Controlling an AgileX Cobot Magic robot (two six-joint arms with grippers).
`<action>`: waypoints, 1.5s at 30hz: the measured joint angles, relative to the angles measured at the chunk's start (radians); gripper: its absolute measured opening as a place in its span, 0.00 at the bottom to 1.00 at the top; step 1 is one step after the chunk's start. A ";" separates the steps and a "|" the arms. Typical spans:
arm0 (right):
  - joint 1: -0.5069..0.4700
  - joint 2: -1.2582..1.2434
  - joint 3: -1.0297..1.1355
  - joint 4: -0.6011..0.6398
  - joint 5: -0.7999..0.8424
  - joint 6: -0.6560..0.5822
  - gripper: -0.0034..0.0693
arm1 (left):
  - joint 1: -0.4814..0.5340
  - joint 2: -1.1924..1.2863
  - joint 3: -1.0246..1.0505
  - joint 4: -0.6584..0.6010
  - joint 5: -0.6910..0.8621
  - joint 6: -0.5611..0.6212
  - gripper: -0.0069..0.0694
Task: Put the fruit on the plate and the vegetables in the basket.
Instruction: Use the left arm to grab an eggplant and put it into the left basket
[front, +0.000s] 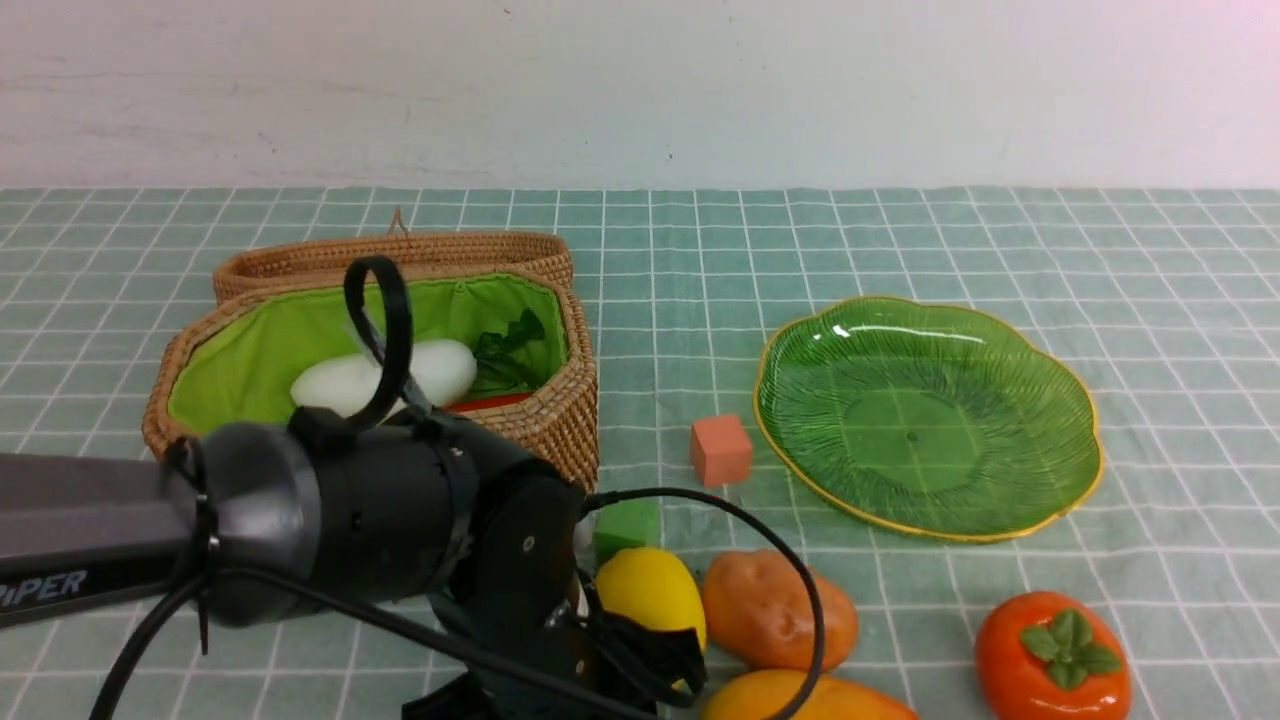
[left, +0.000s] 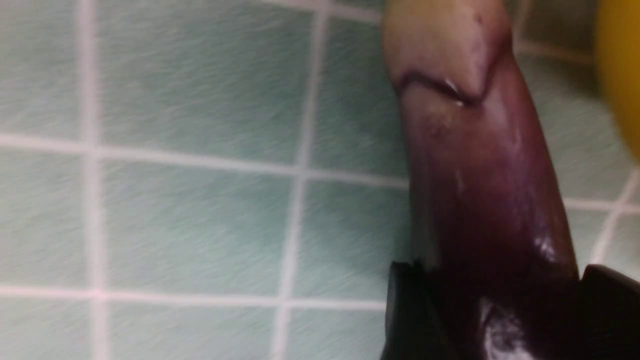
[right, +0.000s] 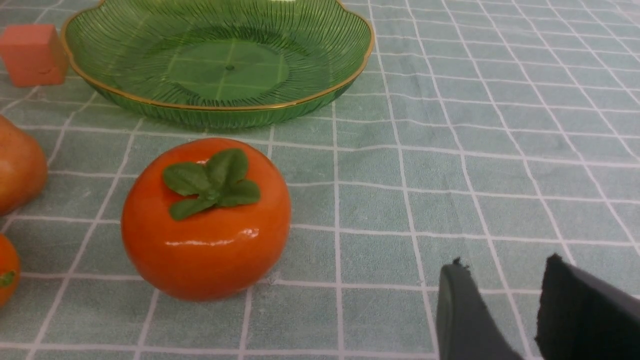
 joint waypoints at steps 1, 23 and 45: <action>0.000 0.000 0.000 0.000 0.000 0.000 0.38 | 0.000 -0.008 0.000 0.010 0.016 0.000 0.61; 0.000 0.000 0.000 0.000 0.000 0.000 0.38 | 0.353 -0.382 -0.265 0.038 0.205 0.144 0.61; 0.000 0.000 0.000 0.000 0.000 0.000 0.38 | 0.547 -0.117 -0.322 0.035 -0.023 -0.236 0.83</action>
